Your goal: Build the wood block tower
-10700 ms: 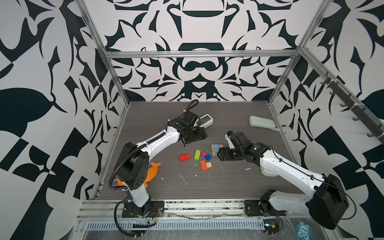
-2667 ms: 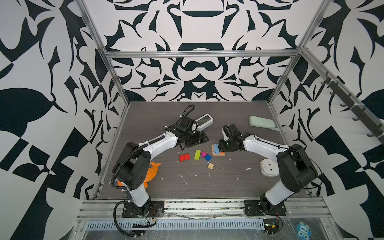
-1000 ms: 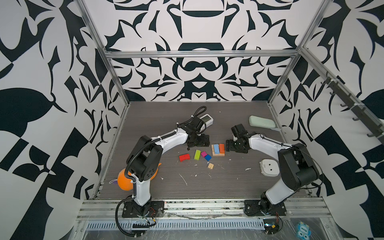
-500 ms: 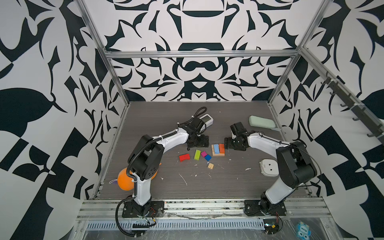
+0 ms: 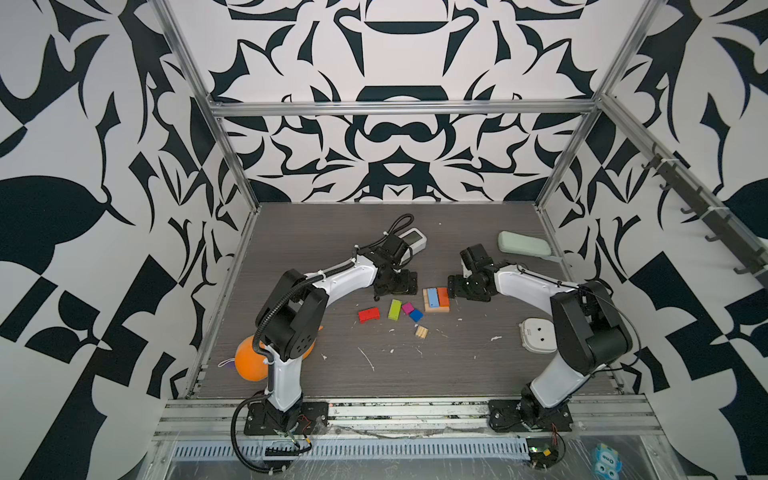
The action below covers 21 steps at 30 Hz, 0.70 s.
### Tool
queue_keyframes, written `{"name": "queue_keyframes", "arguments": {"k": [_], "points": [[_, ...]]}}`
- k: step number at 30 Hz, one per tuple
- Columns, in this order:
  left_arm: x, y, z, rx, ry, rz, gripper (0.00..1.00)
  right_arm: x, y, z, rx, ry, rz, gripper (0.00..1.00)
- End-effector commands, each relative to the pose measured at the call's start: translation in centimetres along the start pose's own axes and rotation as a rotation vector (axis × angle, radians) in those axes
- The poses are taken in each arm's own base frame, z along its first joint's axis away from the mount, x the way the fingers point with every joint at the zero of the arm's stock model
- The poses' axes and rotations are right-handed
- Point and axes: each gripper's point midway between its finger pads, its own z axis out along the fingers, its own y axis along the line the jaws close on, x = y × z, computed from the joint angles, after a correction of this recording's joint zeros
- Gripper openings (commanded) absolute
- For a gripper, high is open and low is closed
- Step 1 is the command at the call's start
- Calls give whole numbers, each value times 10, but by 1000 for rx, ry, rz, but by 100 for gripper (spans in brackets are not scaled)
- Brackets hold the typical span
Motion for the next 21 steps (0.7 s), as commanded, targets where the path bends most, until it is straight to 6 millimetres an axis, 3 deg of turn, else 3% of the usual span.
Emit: {"name": "queue_keyframes", "arguments": {"k": [1, 21], "points": [[-1, -2, -1, -10, 4, 16, 90, -16, 8, -9, -31, -42, -9, 85], [-2, -4, -2, -7, 3, 19, 90, -5, 3, -22, -30, -46, 4, 85]]}}
